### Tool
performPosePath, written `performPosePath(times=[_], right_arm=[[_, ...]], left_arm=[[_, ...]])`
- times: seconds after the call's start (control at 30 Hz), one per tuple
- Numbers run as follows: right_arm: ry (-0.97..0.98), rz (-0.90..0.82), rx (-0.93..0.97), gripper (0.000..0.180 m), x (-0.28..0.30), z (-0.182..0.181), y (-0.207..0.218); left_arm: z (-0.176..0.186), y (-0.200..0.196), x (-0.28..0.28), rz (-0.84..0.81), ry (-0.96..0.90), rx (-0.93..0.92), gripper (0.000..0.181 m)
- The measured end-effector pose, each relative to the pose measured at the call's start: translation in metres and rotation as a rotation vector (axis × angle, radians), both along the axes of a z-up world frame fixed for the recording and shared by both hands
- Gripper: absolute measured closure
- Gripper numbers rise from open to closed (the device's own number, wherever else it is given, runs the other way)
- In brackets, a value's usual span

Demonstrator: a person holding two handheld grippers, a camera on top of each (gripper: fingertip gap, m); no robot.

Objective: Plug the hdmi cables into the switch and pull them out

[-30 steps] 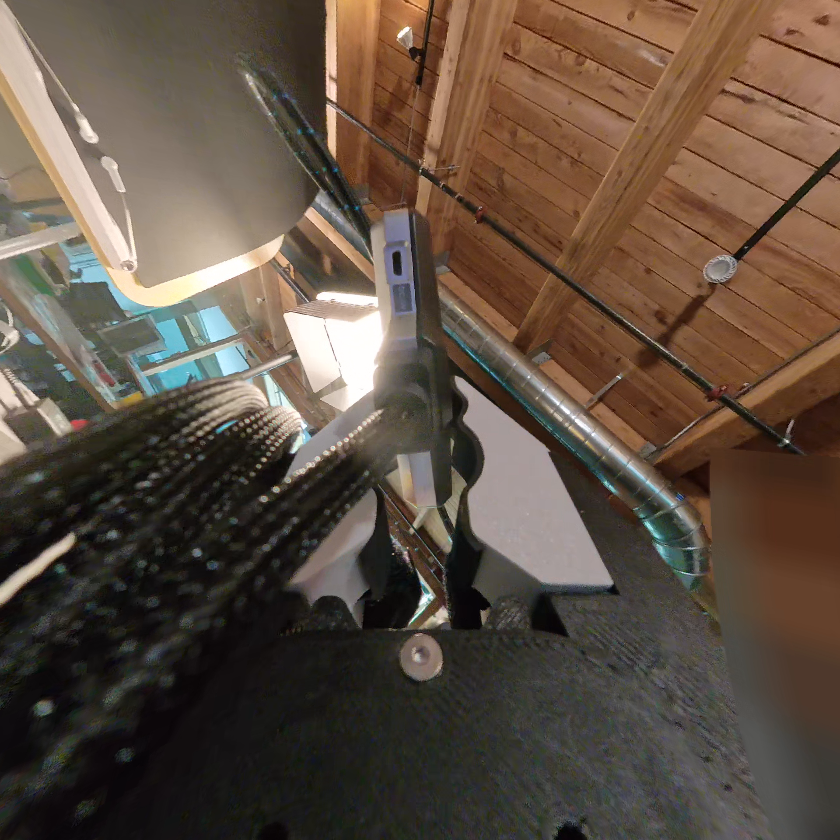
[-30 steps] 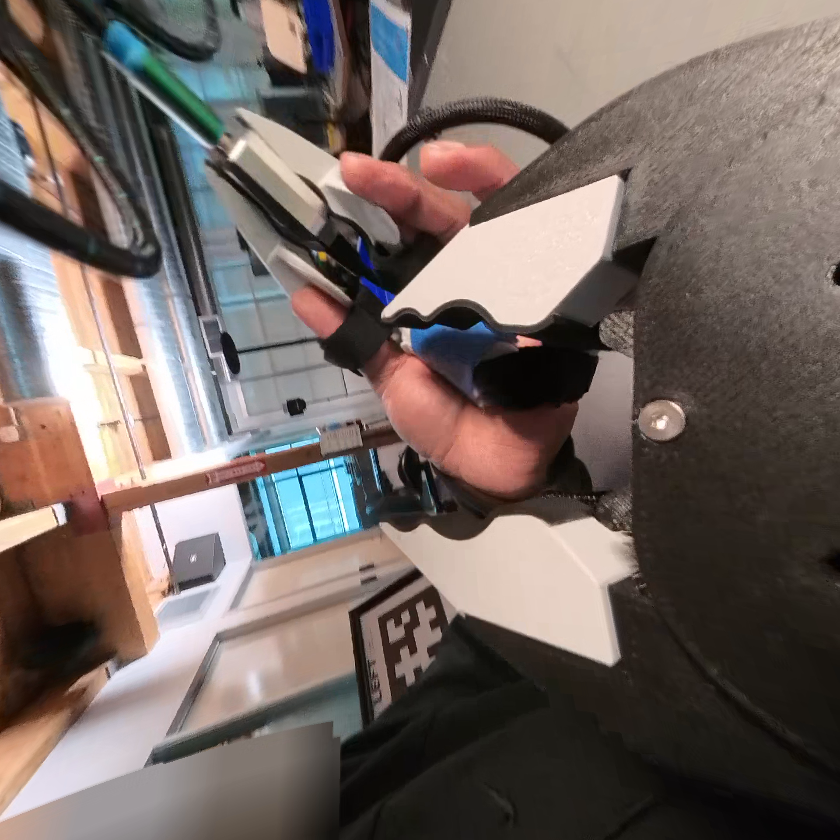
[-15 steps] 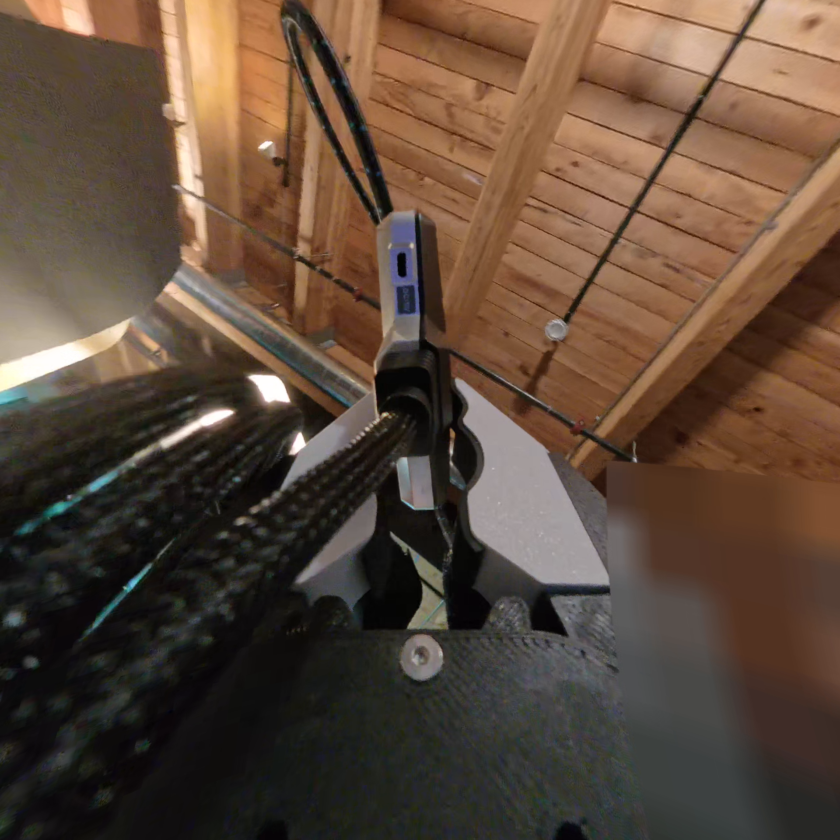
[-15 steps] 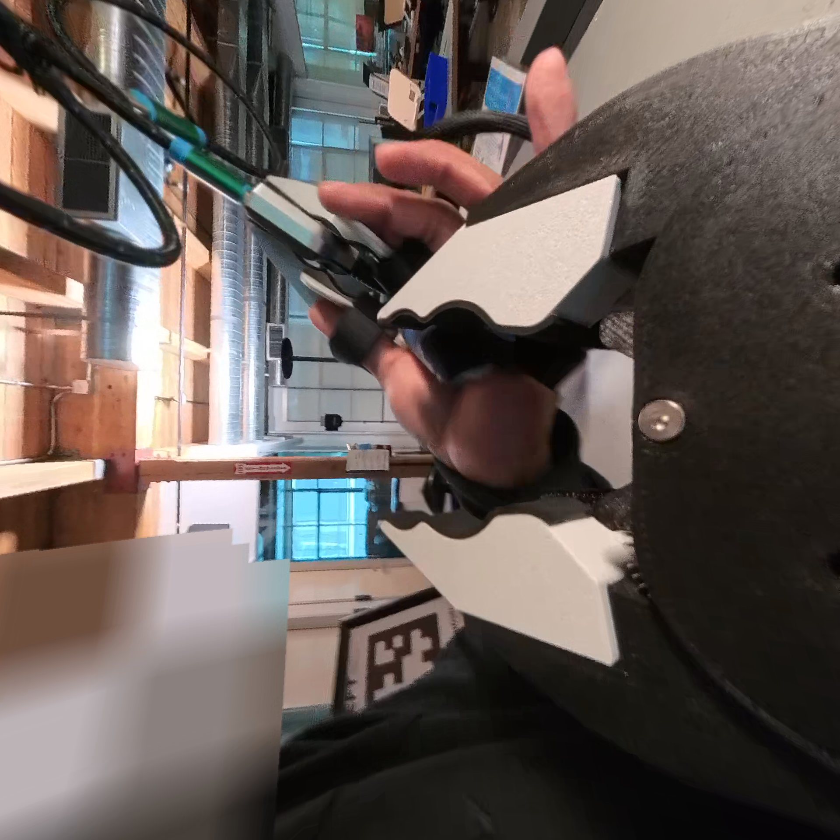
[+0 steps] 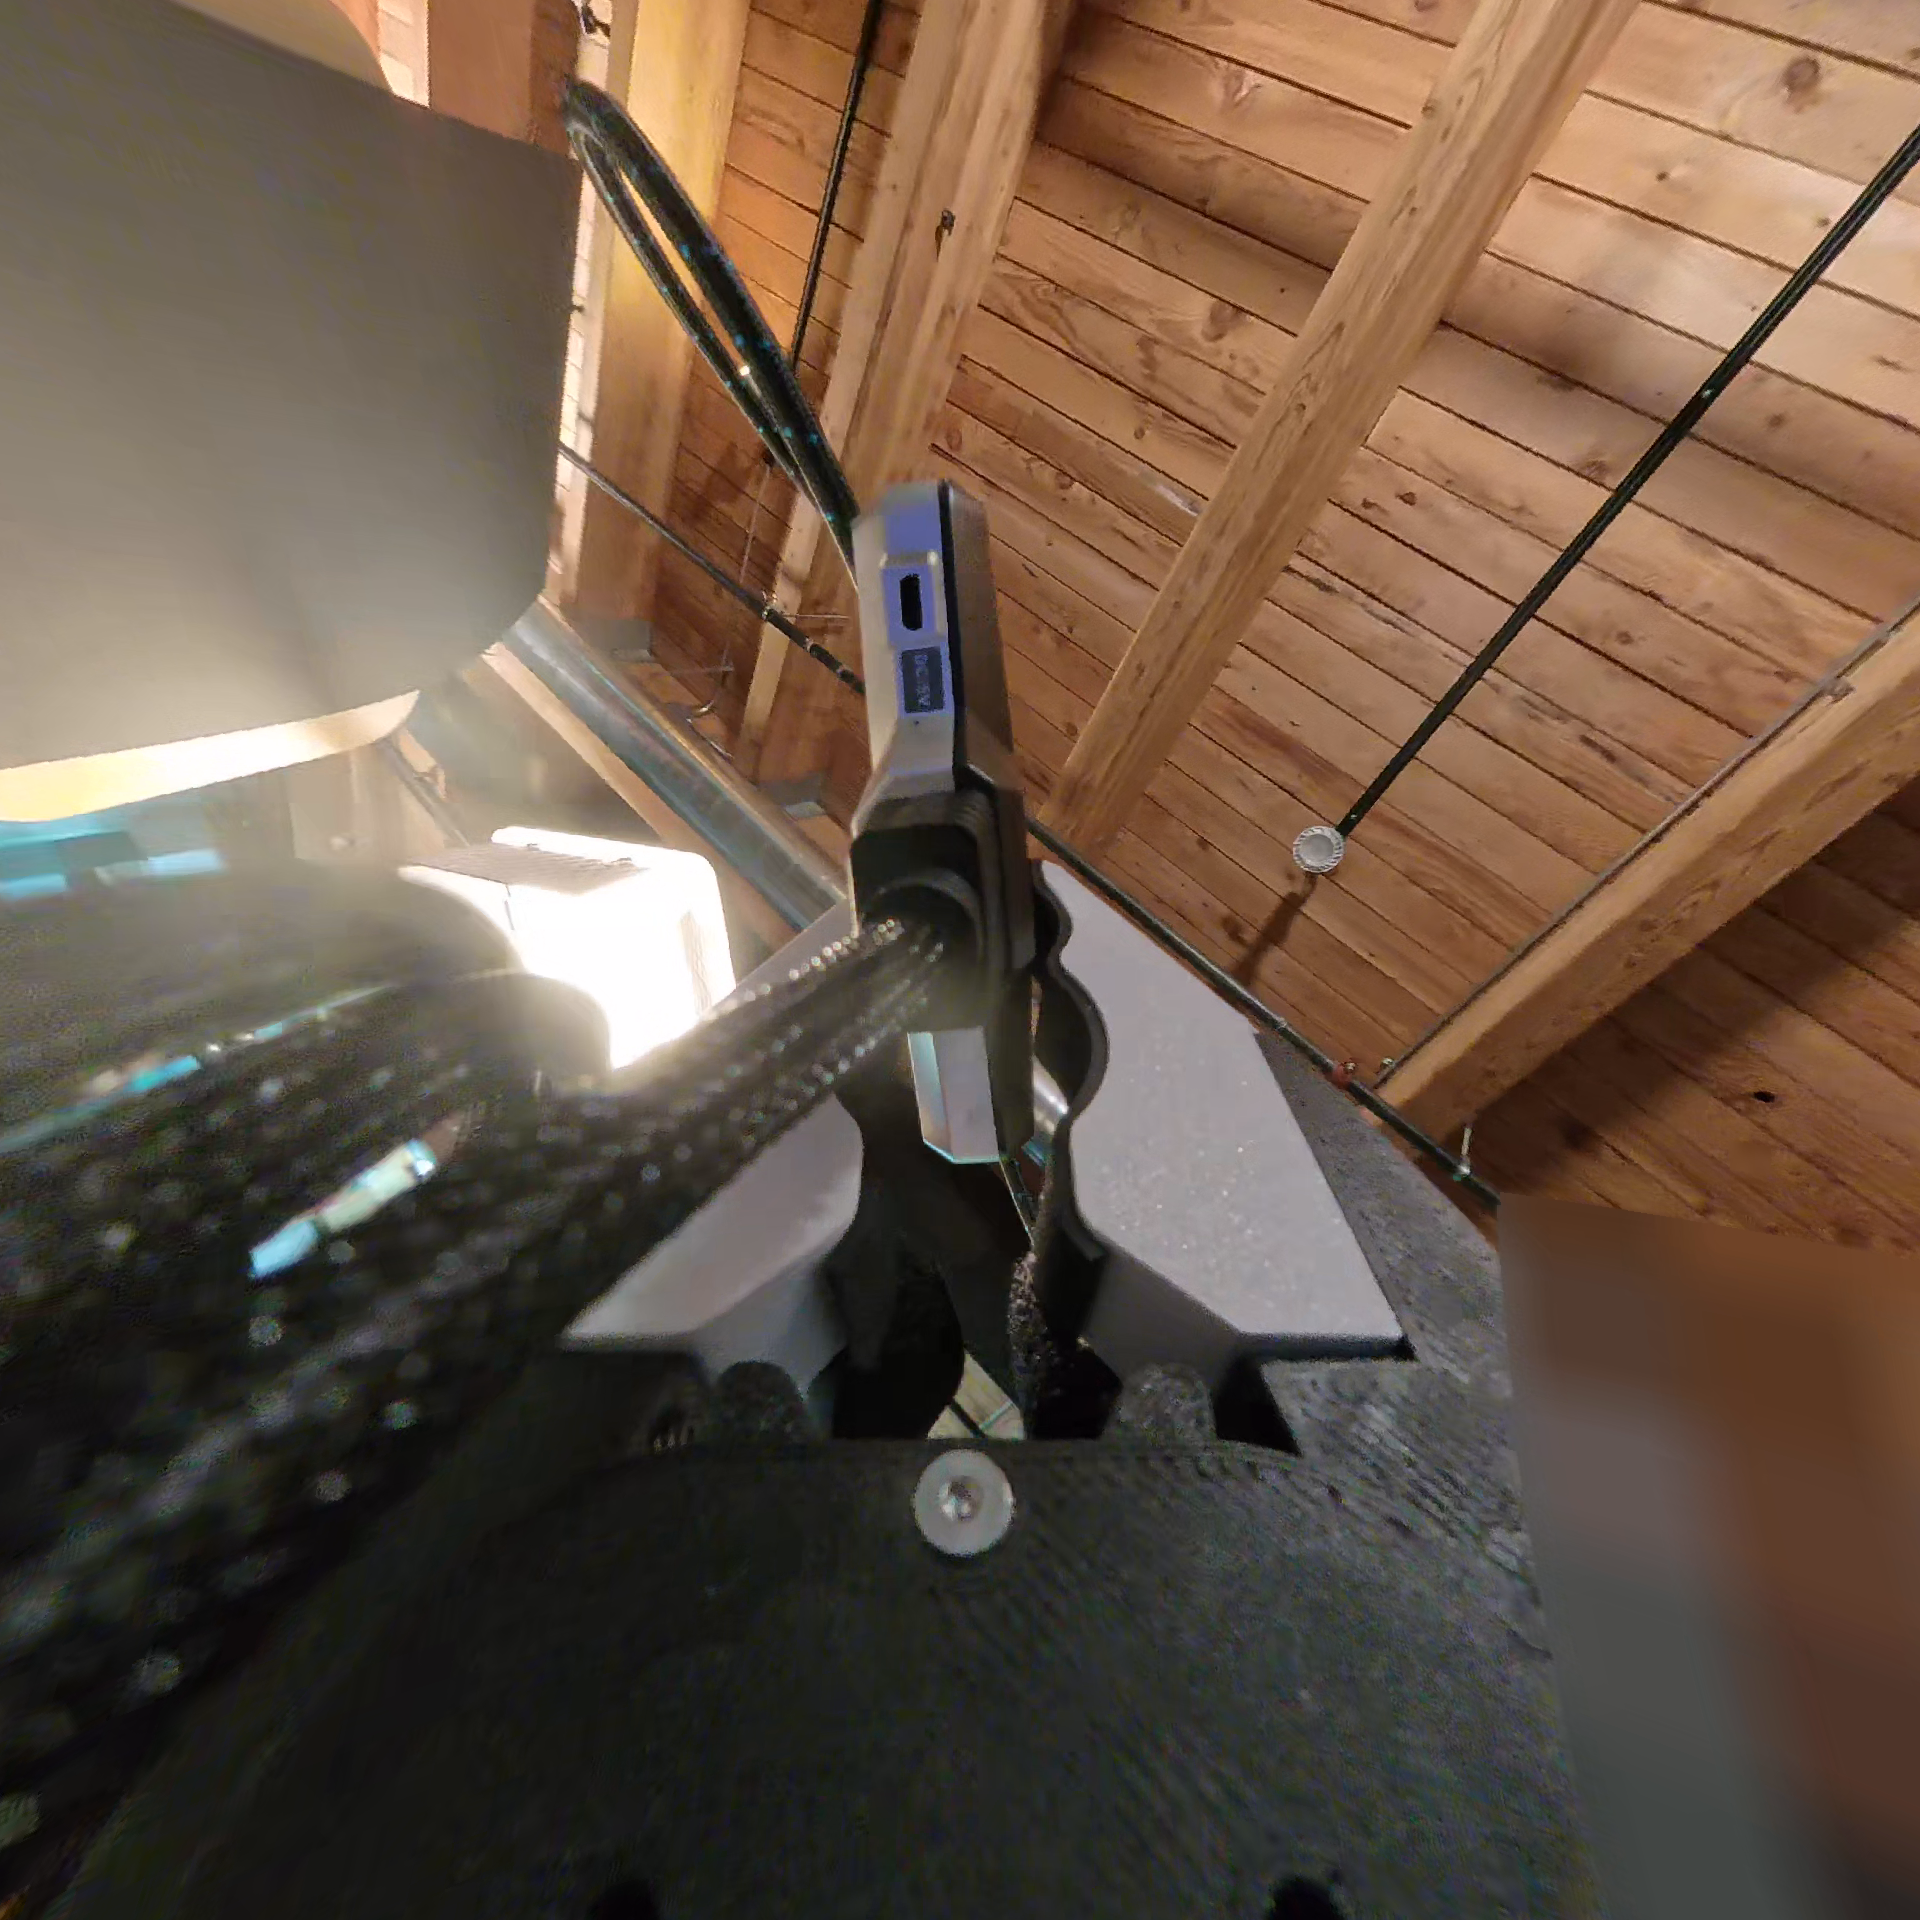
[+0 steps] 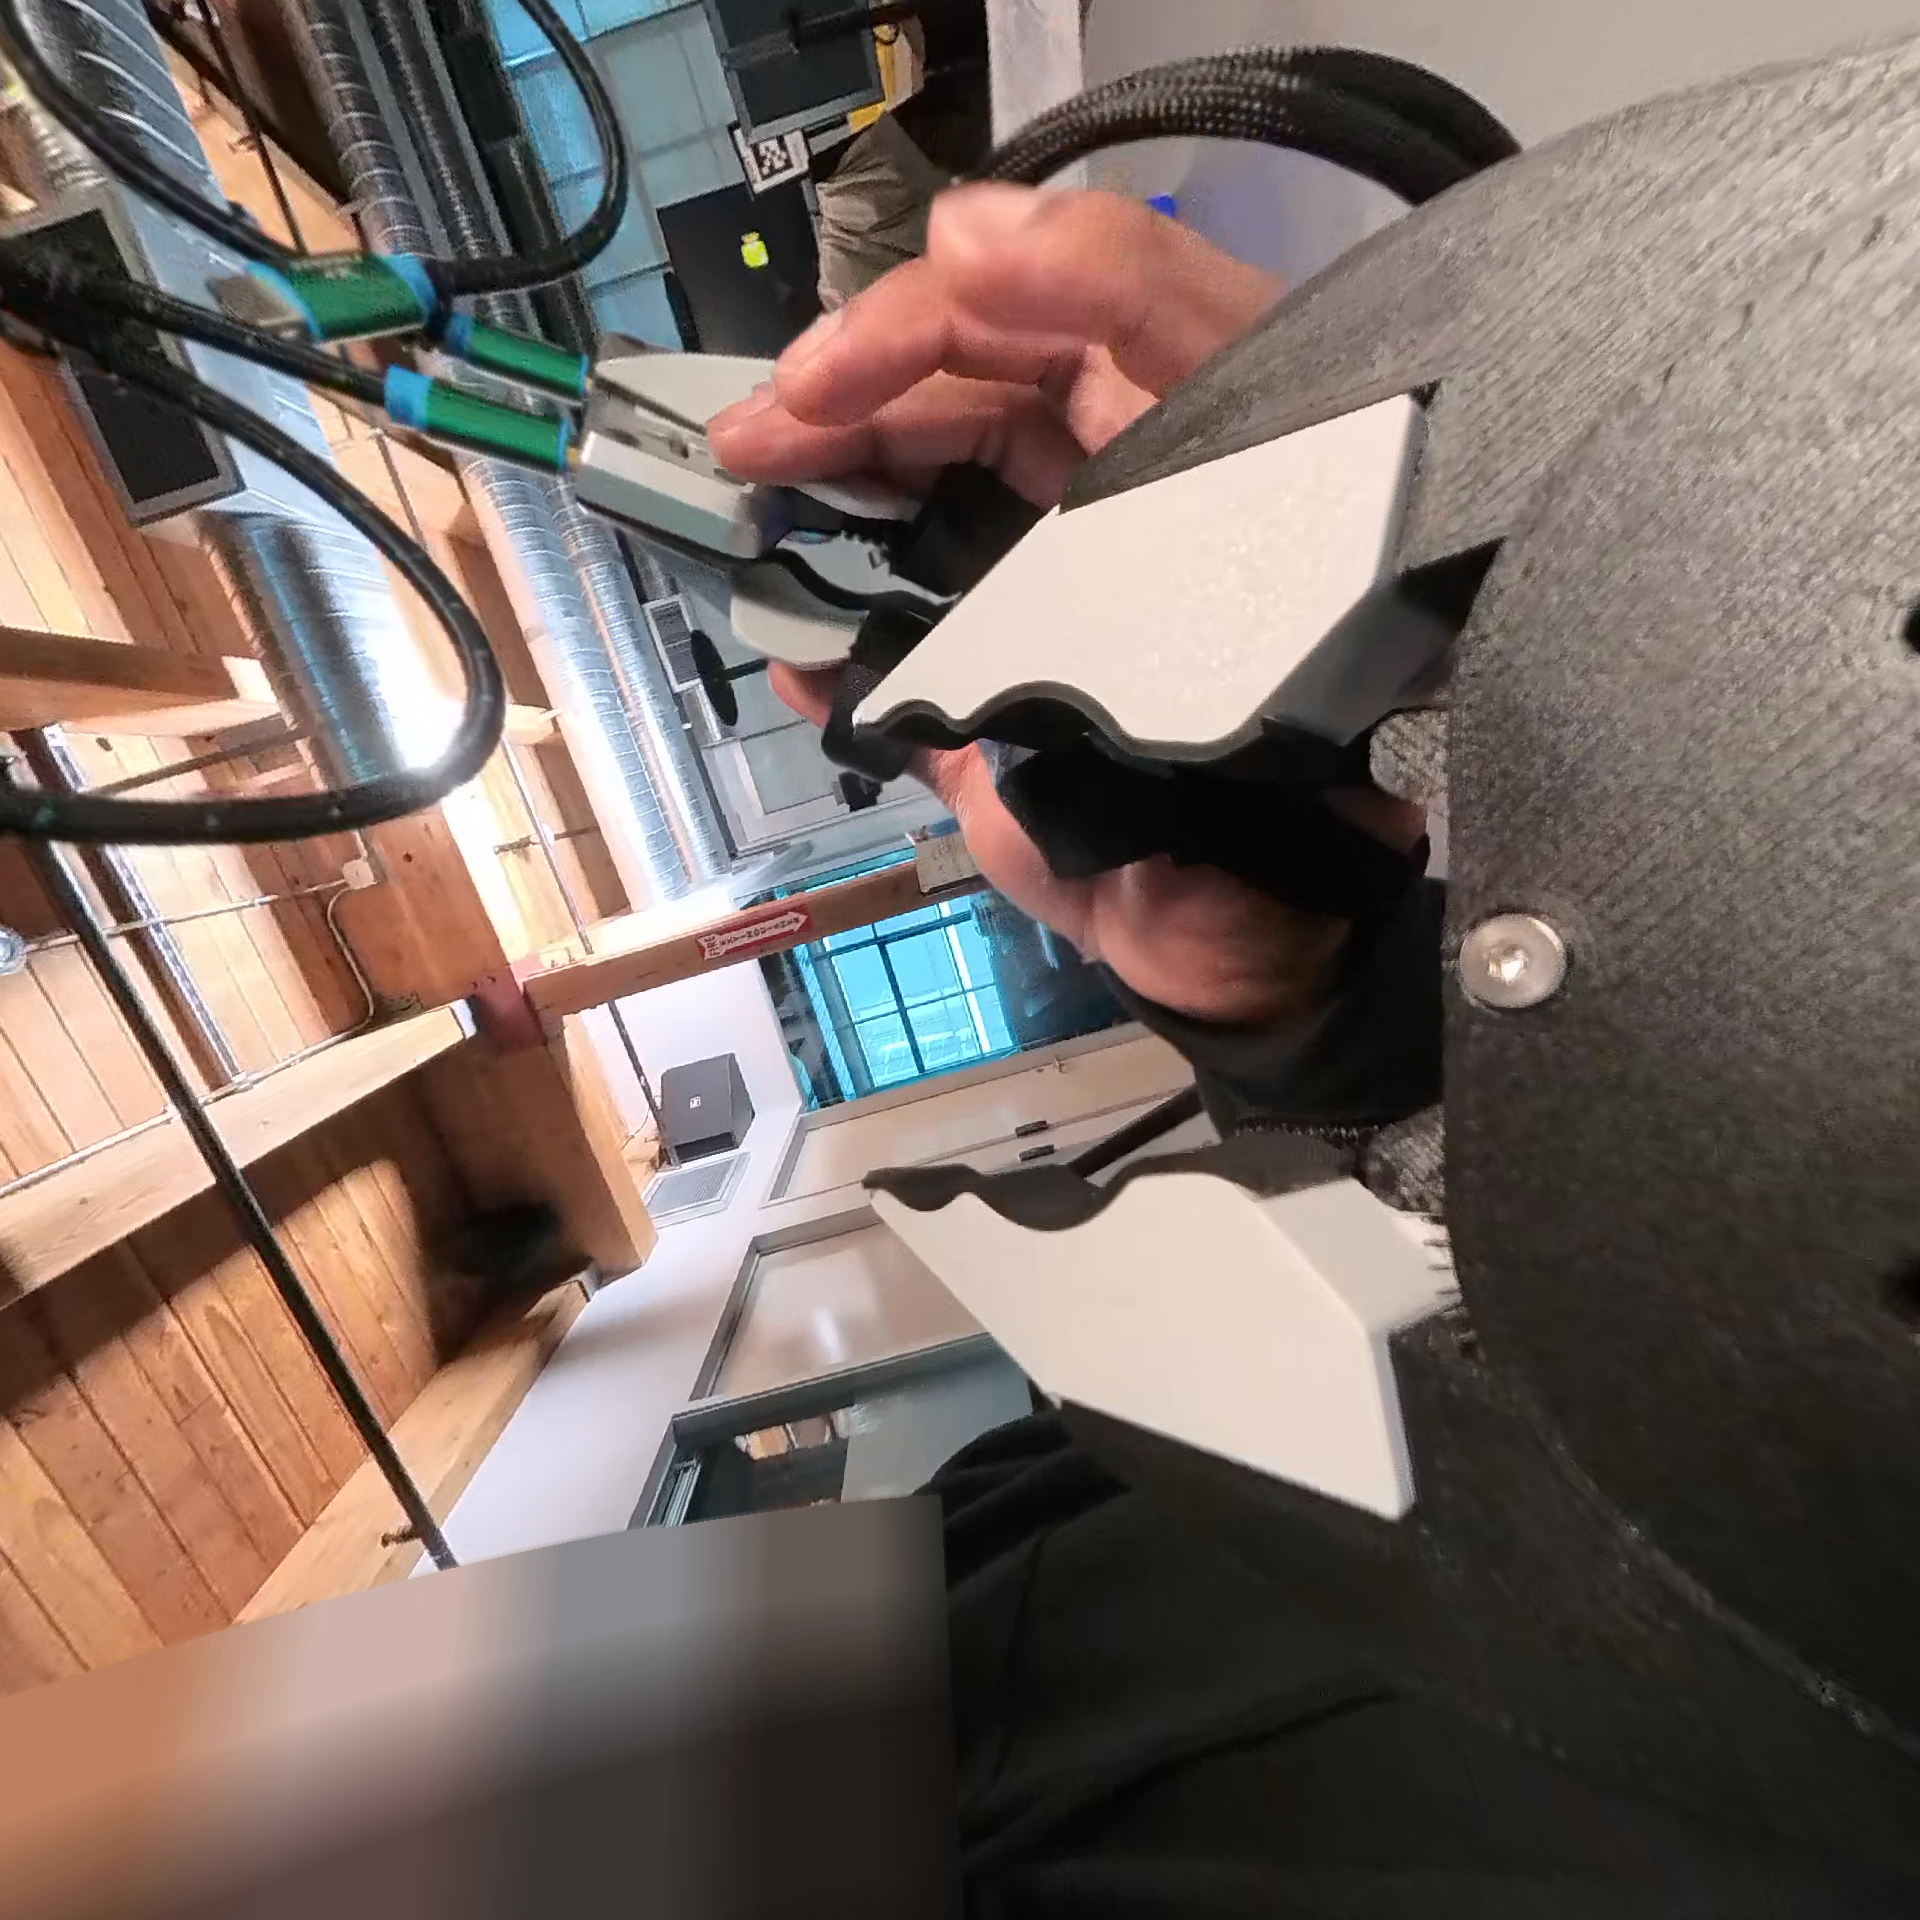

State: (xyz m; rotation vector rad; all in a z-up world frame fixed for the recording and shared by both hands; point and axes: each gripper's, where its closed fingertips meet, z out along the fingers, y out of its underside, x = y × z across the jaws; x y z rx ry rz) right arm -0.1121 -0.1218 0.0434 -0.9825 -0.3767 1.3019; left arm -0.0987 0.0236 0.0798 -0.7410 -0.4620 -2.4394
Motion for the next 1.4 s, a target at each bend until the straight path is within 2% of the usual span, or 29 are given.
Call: performPosePath(times=[0.13,0.2,0.23,0.27,0.3,0.37,0.43,0.53,0.6,0.7,0.8,0.9,1.07,1.13,1.23,1.4], right_arm=[[-0.046,-0.026,-0.02,0.094,0.002,-0.011,0.001],[-0.106,-0.043,-0.055,0.099,0.001,-0.025,0.011],[-0.165,-0.057,-0.083,0.101,0.0,-0.037,0.02],[-0.235,-0.078,-0.109,0.116,-0.001,-0.049,0.028],[-0.3,-0.112,-0.127,0.122,0.0,-0.059,0.034],[-0.438,-0.192,-0.111,0.129,0.001,-0.072,0.034],[-0.666,-0.265,-0.049,0.136,0.0,-0.091,0.028],[-0.963,-0.542,0.067,0.139,0.023,-0.099,0.041],[-1.114,-0.721,0.115,0.142,0.05,-0.094,0.055],[-1.244,-0.851,0.099,0.144,0.088,-0.096,0.068],[-1.364,-0.794,0.079,0.138,0.104,-0.116,0.068],[-1.492,-0.8,0.118,0.126,0.112,-0.129,0.067],[-1.551,-0.777,0.049,0.126,0.119,-0.149,0.071],[-1.565,-0.787,0.043,0.132,0.124,-0.155,0.073],[-1.534,-0.791,0.107,0.153,0.121,-0.153,0.072],[-1.502,-0.794,0.175,0.166,0.117,-0.153,0.072]], left_arm=[[-0.005,-0.005,0.004,-0.03,-0.024,0.044,0.157],[-0.008,-0.002,0.009,0.016,0.055,0.096,0.157],[-0.01,0.001,0.015,0.038,0.125,0.133,0.157],[-0.013,0.005,0.02,0.058,0.201,0.178,0.157],[-0.016,0.009,0.024,0.092,0.279,0.232,0.157],[-0.025,0.018,0.028,0.163,0.463,0.353,0.158],[-0.04,0.03,0.029,0.227,0.67,0.445,0.158],[-0.078,0.041,0.035,0.258,0.994,0.561,0.159],[-0.102,0.036,0.044,0.19,1.121,0.622,0.157],[-0.132,0.009,0.062,-0.055,1.155,0.687,0.159],[-0.148,-0.014,0.075,-0.23,1.153,0.723,0.158],[-0.155,-0.028,0.082,-0.321,1.13,0.73,0.157],[-0.162,-0.047,0.09,-0.398,1.099,0.772,0.157],[-0.163,-0.055,0.091,-0.434,1.075,0.797,0.158],[-0.163,-0.06,0.091,-0.443,1.071,0.825,0.157],[-0.166,-0.054,0.087,-0.48,1.062,0.773,0.159]])
